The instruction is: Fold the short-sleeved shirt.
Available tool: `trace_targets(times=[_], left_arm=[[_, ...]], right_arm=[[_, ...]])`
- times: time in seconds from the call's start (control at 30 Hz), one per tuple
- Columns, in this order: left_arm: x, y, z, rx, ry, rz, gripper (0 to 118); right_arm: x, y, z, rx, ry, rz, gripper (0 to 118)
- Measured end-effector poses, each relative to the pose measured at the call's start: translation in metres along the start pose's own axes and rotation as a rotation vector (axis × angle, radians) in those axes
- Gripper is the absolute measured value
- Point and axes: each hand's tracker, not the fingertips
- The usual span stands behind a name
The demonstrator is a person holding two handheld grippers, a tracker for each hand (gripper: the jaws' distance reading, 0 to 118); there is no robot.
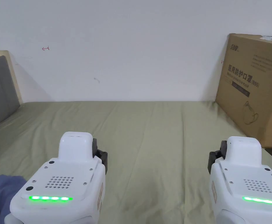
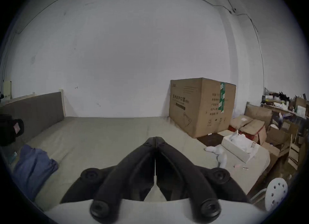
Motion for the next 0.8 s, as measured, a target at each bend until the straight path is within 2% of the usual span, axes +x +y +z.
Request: trace_targets(times=[0.1, 0.17, 0.27, 0.37, 0.53, 0.63, 0.8], left_arm=[[-0.004, 0.001, 0.001, 0.000, 0.019, 0.014, 0], [-0.015, 0.003, 0.003, -0.002, 0.013, 0.093, 0], [-0.038, 0.006, 0.014, -0.002, 0.070, 0.108, 0], [-0.064, 0.005, 0.031, -0.004, 0.210, 0.045, 0], [-0.128, -0.001, 0.069, -0.033, 0.369, 0.111, 0], [-0.160, -0.007, 0.086, -0.062, 0.483, 0.136, 0], [-0.193, -0.016, 0.096, -0.154, 0.559, 0.185, 0]], right_arm=[[-0.002, 0.001, 0.001, -0.009, 0.029, -0.006, 0], [-0.009, 0.005, 0.000, -0.009, 0.066, -0.009, 0], [-0.030, 0.010, -0.001, -0.008, 0.162, -0.021, 0], [-0.063, 0.012, -0.001, -0.021, 0.270, -0.013, 0], [-0.133, 0.011, 0.009, -0.034, 0.471, 0.070, 0], [-0.167, 0.008, 0.020, -0.033, 0.577, 0.091, 0], [-0.203, -0.001, 0.028, -0.072, 0.667, 0.108, 0]])
